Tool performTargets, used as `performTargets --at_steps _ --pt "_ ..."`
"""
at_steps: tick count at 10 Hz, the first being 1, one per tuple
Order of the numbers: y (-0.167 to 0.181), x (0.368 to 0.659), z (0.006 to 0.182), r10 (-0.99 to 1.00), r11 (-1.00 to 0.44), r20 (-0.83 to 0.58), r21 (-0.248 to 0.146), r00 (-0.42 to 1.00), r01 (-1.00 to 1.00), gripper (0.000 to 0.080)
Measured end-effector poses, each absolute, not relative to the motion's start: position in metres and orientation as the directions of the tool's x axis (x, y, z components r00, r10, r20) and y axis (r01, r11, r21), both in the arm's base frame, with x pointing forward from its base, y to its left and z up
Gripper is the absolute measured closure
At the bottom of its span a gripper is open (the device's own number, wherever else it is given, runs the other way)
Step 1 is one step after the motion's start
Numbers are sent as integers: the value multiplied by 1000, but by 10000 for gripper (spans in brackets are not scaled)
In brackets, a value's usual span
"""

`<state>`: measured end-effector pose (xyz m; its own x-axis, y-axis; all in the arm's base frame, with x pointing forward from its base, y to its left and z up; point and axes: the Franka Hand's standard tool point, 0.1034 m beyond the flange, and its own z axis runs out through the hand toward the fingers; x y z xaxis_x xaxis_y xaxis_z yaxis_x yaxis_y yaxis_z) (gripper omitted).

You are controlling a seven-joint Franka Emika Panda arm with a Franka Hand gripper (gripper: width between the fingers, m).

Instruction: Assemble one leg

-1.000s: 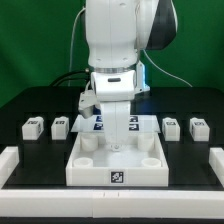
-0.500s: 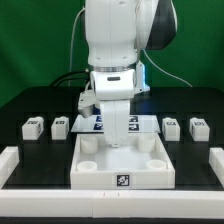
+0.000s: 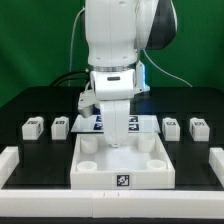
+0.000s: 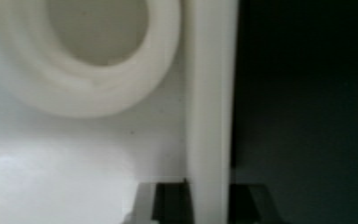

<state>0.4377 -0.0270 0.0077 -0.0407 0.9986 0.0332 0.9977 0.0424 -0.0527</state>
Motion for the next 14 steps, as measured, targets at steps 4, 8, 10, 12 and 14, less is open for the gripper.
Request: performTargets --at_steps 4,8,10,12,14 --pt "-27 438 8 999 42 33 -52 -41 998 738" --pt "-1 457 7 998 39 49 -33 -38 999 738" --pt "20 470 7 998 27 64 -21 -25 999 738" --pt "44 479 7 997 -6 78 -14 7 1000 739" --pt "58 486 7 995 -38 87 -9 38 999 739"
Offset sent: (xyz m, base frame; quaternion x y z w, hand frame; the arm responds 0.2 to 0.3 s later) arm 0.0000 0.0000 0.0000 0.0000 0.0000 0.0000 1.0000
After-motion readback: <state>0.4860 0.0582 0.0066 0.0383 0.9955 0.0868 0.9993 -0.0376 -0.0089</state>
